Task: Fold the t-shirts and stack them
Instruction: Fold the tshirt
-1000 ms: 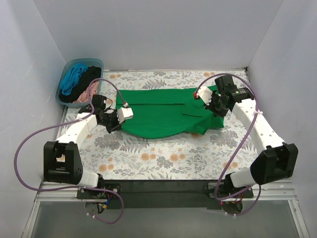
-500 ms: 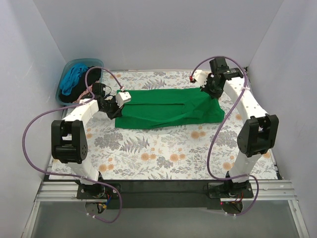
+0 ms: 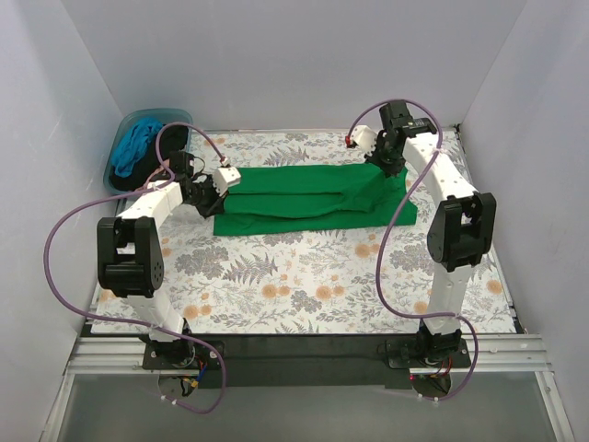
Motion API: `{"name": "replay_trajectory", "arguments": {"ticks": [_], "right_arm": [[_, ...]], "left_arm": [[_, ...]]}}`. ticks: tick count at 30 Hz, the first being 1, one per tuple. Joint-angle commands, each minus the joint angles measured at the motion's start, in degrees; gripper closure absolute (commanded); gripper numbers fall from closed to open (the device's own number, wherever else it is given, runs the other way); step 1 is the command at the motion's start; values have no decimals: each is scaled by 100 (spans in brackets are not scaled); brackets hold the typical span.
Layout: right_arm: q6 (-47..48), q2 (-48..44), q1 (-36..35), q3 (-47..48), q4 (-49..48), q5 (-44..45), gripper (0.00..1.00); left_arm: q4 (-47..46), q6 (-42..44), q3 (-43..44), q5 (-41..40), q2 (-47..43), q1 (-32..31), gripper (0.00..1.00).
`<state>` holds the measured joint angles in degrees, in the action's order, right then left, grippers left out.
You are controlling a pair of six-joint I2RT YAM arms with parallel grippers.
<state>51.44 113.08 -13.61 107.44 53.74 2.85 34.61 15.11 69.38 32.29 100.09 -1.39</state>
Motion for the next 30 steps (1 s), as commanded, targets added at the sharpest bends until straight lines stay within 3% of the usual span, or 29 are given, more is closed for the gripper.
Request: {"name": "replay_trajectory", "arguments": {"ticks": [1,30], "right_arm": [[165,127,7,295,-117,5,99],[147,645,34,445,-487,233,99]], "left_arm": [[-130,-52,137,-48,-8,60,100],[-376,-193,172,-232,309,130,100]]}}
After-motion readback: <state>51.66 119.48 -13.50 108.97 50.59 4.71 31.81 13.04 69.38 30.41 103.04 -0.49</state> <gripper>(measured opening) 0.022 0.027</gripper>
